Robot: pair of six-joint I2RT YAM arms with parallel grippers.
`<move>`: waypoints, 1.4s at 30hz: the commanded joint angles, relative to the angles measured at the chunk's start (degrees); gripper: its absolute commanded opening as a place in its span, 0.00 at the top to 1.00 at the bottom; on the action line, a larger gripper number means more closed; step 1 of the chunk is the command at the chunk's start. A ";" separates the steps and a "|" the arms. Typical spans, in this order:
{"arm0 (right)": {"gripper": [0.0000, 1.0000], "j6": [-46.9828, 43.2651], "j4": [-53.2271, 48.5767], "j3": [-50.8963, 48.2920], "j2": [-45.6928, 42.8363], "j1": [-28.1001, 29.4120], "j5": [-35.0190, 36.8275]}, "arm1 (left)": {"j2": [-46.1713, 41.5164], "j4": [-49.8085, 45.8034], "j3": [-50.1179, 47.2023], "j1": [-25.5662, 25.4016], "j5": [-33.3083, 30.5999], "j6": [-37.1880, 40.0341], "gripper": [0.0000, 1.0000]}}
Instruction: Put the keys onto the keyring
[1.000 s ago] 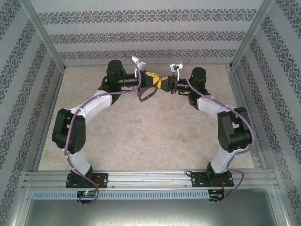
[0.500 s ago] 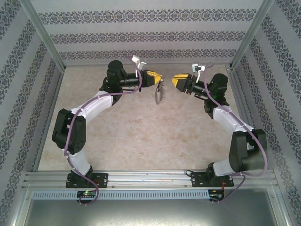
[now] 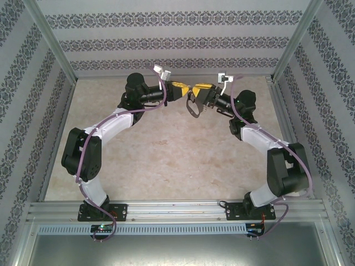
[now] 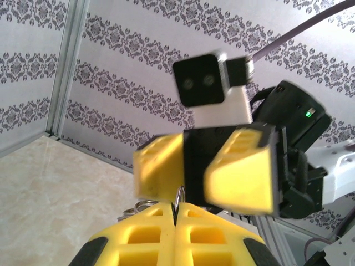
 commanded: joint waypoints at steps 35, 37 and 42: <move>0.71 4.16 8.37 4.17 4.39 2.32 -3.45 | 0.24 4.55 1.53 -0.72 1.07 -2.97 1.00; 0.77 4.08 8.54 3.66 4.48 2.32 -3.46 | 0.24 4.43 1.63 -0.74 1.06 -2.97 1.00; 1.00 3.73 8.39 3.32 4.05 1.86 -3.71 | 0.32 4.44 1.84 -0.84 1.37 -2.98 1.00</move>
